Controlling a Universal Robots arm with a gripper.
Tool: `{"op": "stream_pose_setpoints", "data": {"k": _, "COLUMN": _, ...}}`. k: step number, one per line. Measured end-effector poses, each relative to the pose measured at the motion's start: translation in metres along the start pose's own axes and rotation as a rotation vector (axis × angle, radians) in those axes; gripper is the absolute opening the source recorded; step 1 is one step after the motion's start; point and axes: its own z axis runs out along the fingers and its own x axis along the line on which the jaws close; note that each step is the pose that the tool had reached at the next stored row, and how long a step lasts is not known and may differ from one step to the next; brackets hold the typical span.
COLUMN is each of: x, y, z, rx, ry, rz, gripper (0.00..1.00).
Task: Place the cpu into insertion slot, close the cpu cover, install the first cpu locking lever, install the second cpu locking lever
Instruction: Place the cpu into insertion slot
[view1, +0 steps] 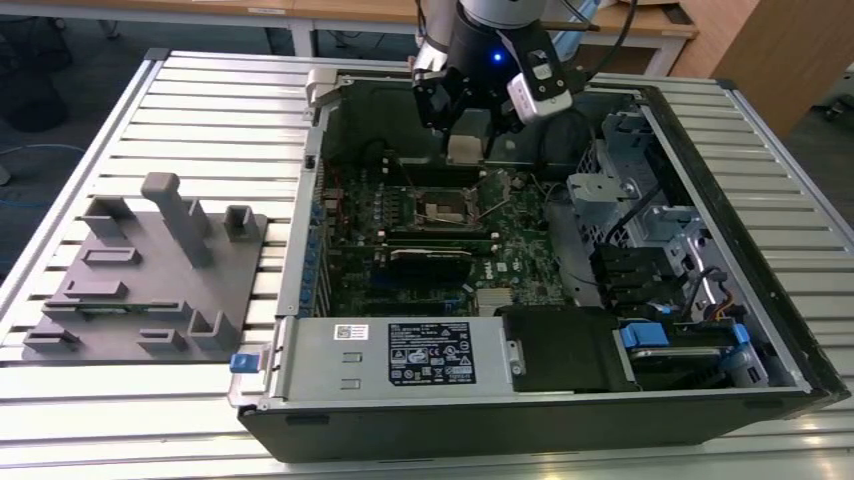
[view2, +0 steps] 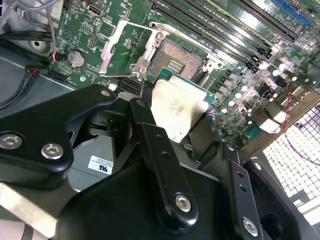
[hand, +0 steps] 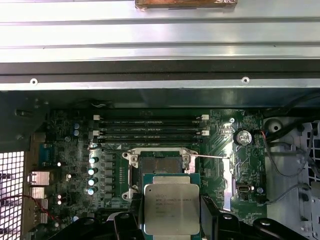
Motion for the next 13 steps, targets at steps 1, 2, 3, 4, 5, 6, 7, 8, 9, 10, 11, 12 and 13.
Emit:
{"op": "stream_pose_setpoints", "data": {"k": 1, "x": 0.0000, "y": 0.0000, "z": 0.0001, "rx": 0.0000, "ry": 0.0000, "rz": 0.000, "gripper": 0.54}}
{"op": "stream_pose_setpoints", "data": {"k": 2, "x": 0.0000, "y": 0.0000, "z": 0.0007, "rx": -0.0005, "ry": -0.0002, "rz": 0.000, "gripper": 0.54}}
{"op": "stream_pose_setpoints", "data": {"k": 3, "x": 0.0000, "y": -0.0001, "z": 0.0013, "rx": -0.0005, "ry": -0.0002, "rz": 0.000, "gripper": 0.54}}
{"op": "stream_pose_setpoints", "data": {"k": 4, "x": 0.0000, "y": -0.0002, "z": 0.0019, "rx": -0.0002, "ry": 0.0000, "rz": 0.000, "gripper": 0.54}}
{"op": "stream_pose_setpoints", "data": {"k": 5, "x": -0.0001, "y": -0.0003, "z": 0.0030, "rx": -0.0002, "ry": -0.0001, "rz": 0.000, "gripper": 0.54}}
{"op": "stream_pose_setpoints", "data": {"k": 6, "x": -0.0001, "y": -0.0003, "z": 0.0039, "rx": -0.0001, "ry": 0.0000, "rz": 0.000, "gripper": 0.54}}
{"op": "stream_pose_setpoints", "data": {"k": 7, "x": -0.0001, "y": -0.0004, "z": 0.0049, "rx": 0.0000, "ry": 0.0000, "rz": 0.000, "gripper": 0.54}}
{"op": "stream_pose_setpoints", "data": {"k": 8, "x": -0.0001, "y": -0.0005, "z": 0.0060, "rx": -0.0001, "ry": 0.0000, "rz": 0.000, "gripper": 0.54}}
{"op": "stream_pose_setpoints", "data": {"k": 9, "x": -0.0002, "y": -0.0006, "z": 0.0071, "rx": -0.0003, "ry": -0.0001, "rz": 0.000, "gripper": 0.54}}
{"op": "stream_pose_setpoints", "data": {"k": 10, "x": -0.0002, "y": -0.0007, "z": 0.0081, "rx": -0.0003, "ry": -0.0001, "rz": 0.000, "gripper": 0.54}}
{"op": "stream_pose_setpoints", "data": {"k": 11, "x": -0.0002, "y": -0.0008, "z": 0.0091, "rx": -0.0004, "ry": -0.0001, "rz": 0.000, "gripper": 0.54}}
{"op": "stream_pose_setpoints", "data": {"k": 12, "x": -0.0002, "y": -0.0009, "z": 0.0100, "rx": -0.0004, "ry": 0.0000, "rz": 0.000, "gripper": 0.54}}
{"op": "stream_pose_setpoints", "data": {"k": 13, "x": -0.0002, "y": -0.0010, "z": 0.0108, "rx": -0.0003, "ry": 0.0000, "rz": 0.000, "gripper": 0.54}}
